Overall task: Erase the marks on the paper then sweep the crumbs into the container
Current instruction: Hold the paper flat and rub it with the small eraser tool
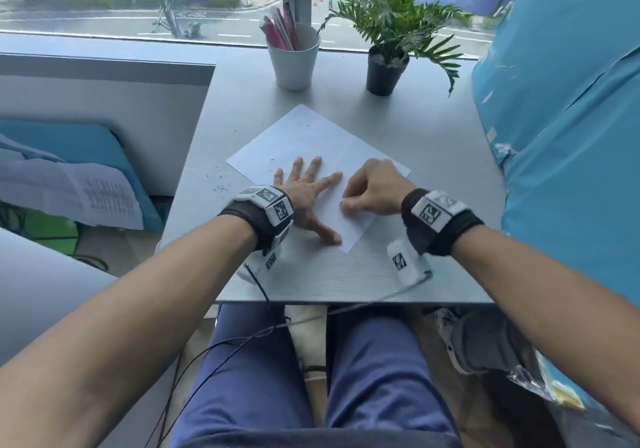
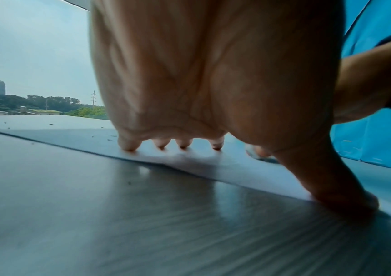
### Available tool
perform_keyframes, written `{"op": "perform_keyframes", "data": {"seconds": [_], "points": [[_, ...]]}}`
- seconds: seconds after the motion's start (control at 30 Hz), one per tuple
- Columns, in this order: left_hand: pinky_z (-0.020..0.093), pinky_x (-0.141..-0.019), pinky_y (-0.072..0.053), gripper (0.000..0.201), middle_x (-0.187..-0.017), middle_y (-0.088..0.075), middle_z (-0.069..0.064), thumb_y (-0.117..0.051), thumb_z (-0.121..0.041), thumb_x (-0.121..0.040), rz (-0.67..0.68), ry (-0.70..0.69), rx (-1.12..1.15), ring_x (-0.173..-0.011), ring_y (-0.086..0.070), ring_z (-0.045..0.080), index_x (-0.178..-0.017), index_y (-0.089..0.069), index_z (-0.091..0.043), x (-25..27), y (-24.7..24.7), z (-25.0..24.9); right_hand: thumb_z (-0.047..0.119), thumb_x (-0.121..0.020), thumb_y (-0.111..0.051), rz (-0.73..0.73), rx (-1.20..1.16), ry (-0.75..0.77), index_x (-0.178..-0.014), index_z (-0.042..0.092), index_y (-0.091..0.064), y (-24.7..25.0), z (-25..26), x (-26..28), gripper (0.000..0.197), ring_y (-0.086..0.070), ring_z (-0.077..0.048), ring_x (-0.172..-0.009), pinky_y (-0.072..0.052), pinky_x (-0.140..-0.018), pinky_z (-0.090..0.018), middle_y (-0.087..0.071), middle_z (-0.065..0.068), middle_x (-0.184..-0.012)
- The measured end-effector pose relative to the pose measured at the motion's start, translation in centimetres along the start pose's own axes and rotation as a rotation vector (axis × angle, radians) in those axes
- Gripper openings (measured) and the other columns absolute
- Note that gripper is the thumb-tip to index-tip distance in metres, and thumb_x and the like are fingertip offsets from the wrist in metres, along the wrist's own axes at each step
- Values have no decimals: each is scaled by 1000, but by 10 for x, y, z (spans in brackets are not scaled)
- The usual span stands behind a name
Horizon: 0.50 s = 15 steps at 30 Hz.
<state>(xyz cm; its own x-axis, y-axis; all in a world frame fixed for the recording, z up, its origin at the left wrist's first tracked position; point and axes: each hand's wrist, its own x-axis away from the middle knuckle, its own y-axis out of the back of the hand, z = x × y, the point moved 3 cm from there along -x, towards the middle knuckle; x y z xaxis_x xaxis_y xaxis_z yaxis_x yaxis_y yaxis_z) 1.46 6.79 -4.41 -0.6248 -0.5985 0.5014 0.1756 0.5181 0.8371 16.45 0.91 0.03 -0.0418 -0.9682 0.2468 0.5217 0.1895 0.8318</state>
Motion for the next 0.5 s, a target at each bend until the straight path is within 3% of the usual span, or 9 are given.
{"op": "perform_keyframes", "data": {"seconds": [0.1, 0.23, 0.37, 0.4, 0.5], "points": [[66, -116, 9, 139, -162, 29, 1, -76, -83, -50, -8, 18, -6, -148, 27, 34, -153, 11, -49, -1, 1, -1, 23, -71, -79, -182, -15, -92, -79, 15, -80, 18, -15, -10, 11, -68, -12, -76, -55, -74, -24, -75, 1, -75], [66, -115, 11, 139, -160, 33, 1, -73, -86, -49, 9, 10, -31, -147, 29, 34, -151, 16, -50, -3, -1, 1, 17, -72, -76, 18, 48, 104, -78, 12, -79, -12, 14, 12, 8, -66, -13, -68, -52, -65, -22, -73, 0, -72], [67, -115, 10, 139, -161, 32, 2, -74, -84, -50, 11, 11, -31, -147, 28, 34, -152, 14, -51, -1, 1, 0, 23, -70, -79, -188, -26, -95, -80, 16, -80, 15, -16, -7, 12, -66, -10, -75, -54, -74, -22, -74, 3, -76], [66, -115, 10, 139, -160, 32, 2, -74, -84, -50, 15, 11, -30, -147, 29, 34, -152, 15, -50, 0, 0, 0, 22, -70, -78, -180, -23, -84, -79, 17, -79, 10, -13, -5, 11, -65, -9, -72, -53, -71, -21, -72, 4, -73], [65, -115, 11, 140, -160, 34, 0, -72, -86, -49, 18, 0, -44, -146, 30, 32, -150, 18, -50, -2, -1, 2, 19, -71, -78, 39, -3, 89, -74, 17, -78, -18, 13, 15, 4, -60, -6, -62, -46, -60, -17, -68, 9, -64]]}}
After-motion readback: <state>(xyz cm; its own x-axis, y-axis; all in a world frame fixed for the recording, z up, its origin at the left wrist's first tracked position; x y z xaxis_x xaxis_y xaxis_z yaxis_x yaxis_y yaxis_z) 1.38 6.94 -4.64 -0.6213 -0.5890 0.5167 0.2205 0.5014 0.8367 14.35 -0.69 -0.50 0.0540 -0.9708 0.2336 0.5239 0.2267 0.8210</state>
